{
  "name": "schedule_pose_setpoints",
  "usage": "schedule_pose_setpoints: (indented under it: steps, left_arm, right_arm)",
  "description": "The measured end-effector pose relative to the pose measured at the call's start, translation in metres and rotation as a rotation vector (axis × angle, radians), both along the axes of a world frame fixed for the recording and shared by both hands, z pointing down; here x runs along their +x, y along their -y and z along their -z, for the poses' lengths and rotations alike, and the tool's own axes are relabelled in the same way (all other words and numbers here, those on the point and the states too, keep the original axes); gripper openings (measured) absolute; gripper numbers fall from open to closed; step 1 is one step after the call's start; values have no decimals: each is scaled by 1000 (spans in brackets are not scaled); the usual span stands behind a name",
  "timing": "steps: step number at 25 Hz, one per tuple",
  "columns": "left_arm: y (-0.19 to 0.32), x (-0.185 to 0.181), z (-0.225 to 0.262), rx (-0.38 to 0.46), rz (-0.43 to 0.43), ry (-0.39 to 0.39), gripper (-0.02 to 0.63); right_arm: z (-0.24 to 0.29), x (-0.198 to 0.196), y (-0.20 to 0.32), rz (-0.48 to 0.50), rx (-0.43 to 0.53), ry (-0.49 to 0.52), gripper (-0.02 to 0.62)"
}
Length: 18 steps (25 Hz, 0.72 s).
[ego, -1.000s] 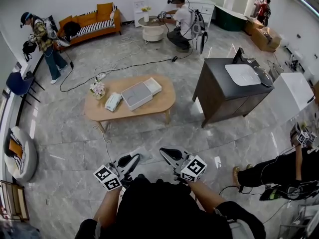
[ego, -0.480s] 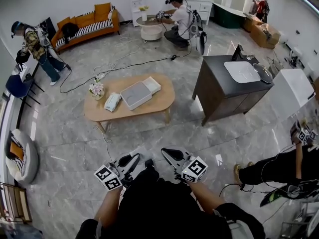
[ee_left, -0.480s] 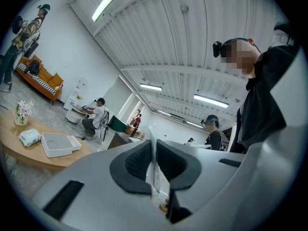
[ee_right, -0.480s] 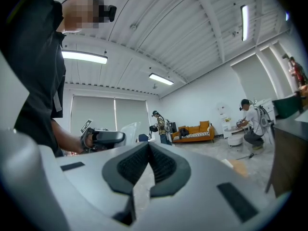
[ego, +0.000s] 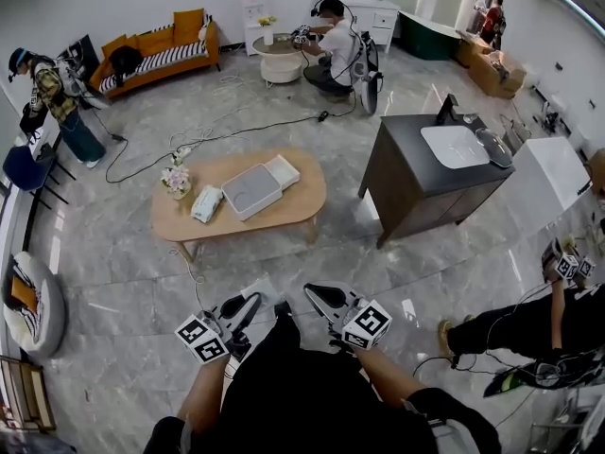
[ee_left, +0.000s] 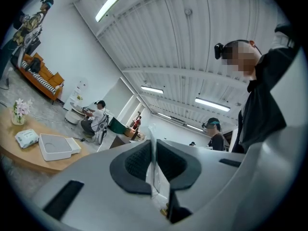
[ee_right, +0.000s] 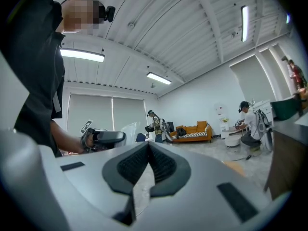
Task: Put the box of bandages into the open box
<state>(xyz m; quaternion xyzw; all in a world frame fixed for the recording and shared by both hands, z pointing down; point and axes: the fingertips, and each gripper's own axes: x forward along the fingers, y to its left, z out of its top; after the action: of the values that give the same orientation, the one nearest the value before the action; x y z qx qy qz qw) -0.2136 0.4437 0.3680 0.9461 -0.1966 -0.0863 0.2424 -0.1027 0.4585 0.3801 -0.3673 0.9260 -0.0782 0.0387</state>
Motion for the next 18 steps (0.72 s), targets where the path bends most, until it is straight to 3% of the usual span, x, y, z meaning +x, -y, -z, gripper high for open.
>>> schedule_pose_setpoints:
  steps: [18]
  left_arm:
    - [159, 40, -1, -14, -34, -52, 38]
  right_arm:
    - [10, 37, 152, -26, -3, -42, 11]
